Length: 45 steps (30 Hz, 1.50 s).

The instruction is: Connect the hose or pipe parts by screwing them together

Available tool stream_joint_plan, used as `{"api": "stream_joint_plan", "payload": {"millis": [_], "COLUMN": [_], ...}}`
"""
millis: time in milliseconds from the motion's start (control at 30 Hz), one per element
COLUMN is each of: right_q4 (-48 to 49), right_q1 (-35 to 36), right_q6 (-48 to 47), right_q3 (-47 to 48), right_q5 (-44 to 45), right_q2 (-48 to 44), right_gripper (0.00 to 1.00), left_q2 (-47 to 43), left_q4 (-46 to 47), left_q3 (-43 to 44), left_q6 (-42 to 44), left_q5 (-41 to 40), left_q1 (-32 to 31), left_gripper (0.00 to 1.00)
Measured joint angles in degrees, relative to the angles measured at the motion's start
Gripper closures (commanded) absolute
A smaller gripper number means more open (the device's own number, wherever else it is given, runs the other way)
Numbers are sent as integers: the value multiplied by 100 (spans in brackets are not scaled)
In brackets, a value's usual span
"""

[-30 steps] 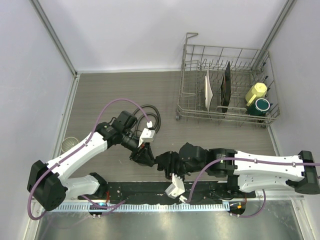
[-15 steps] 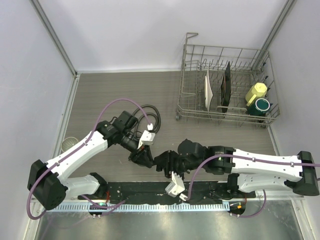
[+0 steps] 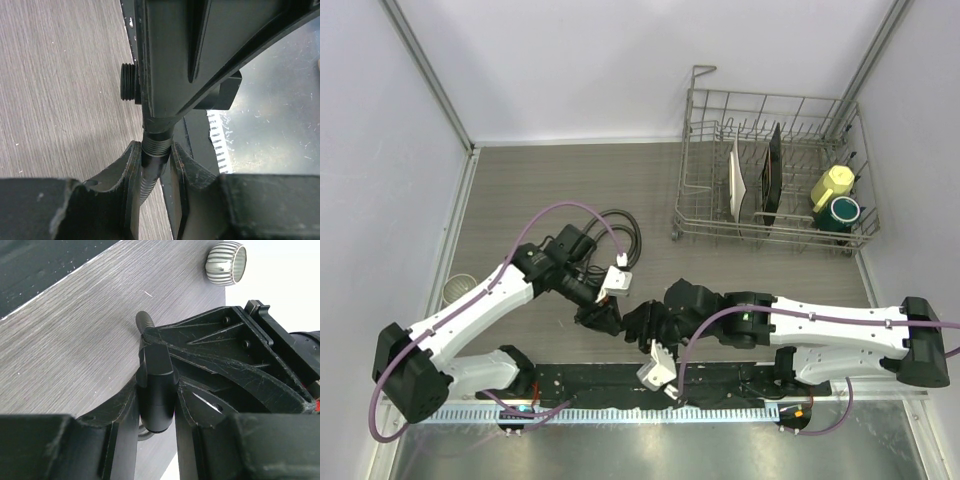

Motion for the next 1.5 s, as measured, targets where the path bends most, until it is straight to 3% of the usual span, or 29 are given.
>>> {"api": "stream_joint_plan", "payload": {"millis": [600,1267,1500], "right_q4": [330,973,931], "right_q1": [0,-7,-186], "right_q6": [2938,7123,8542], "right_q3": [146,107,326], "right_q5": [459,1464,1440], "right_q2": [149,232,579], "right_gripper": [99,99,99], "left_q2": [-387,-1233,-1755], "left_q4": [382,1078,1572], "left_q3": [-177,-623,-1180], "left_q6": [-332,-931,-1115], "left_q5": [-380,-929,-1095], "left_q1": [0,0,9], "left_gripper": [100,100,100]}}
